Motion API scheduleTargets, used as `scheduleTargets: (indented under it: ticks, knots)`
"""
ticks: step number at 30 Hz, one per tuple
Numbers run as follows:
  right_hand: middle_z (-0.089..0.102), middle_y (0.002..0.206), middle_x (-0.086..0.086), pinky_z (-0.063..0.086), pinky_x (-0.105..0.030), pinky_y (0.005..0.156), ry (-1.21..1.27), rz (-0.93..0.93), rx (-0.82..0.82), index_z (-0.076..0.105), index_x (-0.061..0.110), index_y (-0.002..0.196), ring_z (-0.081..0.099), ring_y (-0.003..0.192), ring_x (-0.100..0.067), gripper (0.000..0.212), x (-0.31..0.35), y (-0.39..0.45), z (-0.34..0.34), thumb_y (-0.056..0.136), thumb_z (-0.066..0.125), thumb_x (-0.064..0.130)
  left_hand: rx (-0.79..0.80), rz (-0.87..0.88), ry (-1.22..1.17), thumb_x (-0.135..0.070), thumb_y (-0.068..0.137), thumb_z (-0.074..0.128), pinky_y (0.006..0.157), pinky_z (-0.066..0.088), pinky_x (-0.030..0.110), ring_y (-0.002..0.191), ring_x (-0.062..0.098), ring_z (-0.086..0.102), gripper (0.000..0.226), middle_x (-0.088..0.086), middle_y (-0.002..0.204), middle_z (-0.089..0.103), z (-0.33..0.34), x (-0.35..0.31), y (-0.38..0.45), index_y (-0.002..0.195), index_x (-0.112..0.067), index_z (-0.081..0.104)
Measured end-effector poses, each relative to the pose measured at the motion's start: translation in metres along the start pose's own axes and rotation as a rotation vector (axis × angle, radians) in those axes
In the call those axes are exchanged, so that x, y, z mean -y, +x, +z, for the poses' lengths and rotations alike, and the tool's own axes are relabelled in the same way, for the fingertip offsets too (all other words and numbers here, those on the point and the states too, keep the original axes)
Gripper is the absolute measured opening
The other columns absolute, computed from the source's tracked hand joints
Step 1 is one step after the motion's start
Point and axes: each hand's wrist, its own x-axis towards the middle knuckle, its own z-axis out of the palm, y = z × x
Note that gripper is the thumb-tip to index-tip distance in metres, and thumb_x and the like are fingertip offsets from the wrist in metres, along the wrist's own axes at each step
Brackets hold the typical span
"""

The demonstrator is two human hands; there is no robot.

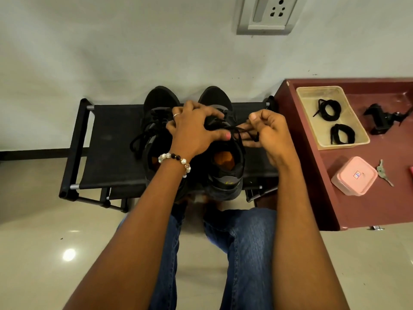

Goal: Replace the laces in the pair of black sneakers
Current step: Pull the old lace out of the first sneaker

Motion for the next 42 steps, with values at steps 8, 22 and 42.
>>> scheduleTargets:
  ticks: [8,22,42]
  knots:
    - [0.062,0.072,-0.006,0.057,-0.037,0.073,1.152,0.004,-0.274,0.055,0.009,0.089,0.063,0.069,-0.022,0.019,0.004,0.003,-0.019,0.101,0.046,0.022,0.059,-0.034,0.106,-0.053,0.068,0.079,0.108,0.022,0.051,0.131,0.028,0.030,0.059,-0.005,0.133,0.046,0.008,0.005,-0.003,0.123,-0.043,0.058]
    - [0.067,0.101,-0.008,0.059,-0.046,0.079,-0.325,0.233,-0.403,0.067,0.010,0.096,0.067,0.089,-0.024,0.015,-0.014,0.011,-0.011,0.083,0.074,0.014,0.046,-0.018,-0.045,-0.045,0.069,0.082,0.102,0.035,0.052,0.112,0.015,0.055,0.047,-0.012,0.119,0.060,0.012,0.009,0.000,0.113,-0.040,0.066]
    - [0.070,0.080,-0.002,0.053,-0.031,0.072,0.102,0.239,-0.073,0.068,0.012,0.090,0.064,0.073,-0.011,0.010,-0.004,-0.001,0.008,0.092,0.062,0.004,0.042,-0.002,-0.138,-0.038,0.069,0.084,0.096,0.045,0.049,0.101,0.015,0.059,0.045,-0.011,0.110,0.060,0.018,0.012,-0.002,0.111,-0.033,0.068]
